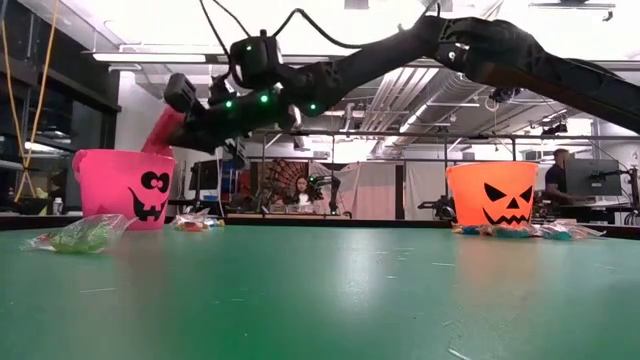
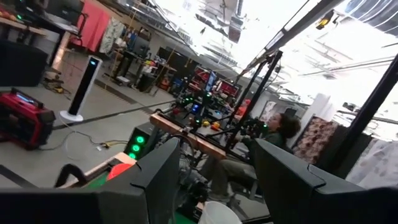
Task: Sort candy by brand, put in halloween buckets
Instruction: Put the red candy into the pink bucket
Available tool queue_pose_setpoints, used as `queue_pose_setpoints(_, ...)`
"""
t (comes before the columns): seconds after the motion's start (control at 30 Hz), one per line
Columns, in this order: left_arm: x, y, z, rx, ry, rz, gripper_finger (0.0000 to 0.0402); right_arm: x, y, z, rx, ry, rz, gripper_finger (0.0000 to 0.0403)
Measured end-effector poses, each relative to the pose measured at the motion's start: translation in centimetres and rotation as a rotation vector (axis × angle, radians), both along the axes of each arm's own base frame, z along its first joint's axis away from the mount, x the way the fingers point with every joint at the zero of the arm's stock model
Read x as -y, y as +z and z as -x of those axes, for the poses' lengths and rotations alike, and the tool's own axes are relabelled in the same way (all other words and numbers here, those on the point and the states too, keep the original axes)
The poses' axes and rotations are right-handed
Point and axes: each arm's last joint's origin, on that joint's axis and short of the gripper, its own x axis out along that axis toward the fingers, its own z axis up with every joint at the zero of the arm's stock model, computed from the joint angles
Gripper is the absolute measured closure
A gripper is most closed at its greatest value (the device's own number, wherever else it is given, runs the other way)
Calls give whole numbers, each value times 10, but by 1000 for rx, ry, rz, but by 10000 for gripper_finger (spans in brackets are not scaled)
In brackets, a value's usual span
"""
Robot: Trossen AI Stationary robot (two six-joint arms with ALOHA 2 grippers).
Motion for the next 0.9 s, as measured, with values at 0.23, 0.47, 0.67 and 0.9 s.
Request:
queue_pose_setpoints(0.23,-2,-1,-3,-11,9,-1,208,-3,0,0,-21,88,-23,212)
queue_pose_setpoints(0.47,-4,-3,-8,-29,10,8,208,5,26,2,-17,206,-25,122)
queue_pose_setpoints(0.67,-5,-3,-9,-28,10,16,208,45,76,45,-225,204,96,128)
queue_pose_setpoints(0.9,-7,-4,-12,-43,39,-5,208,68,128,122,-602,260,172,146)
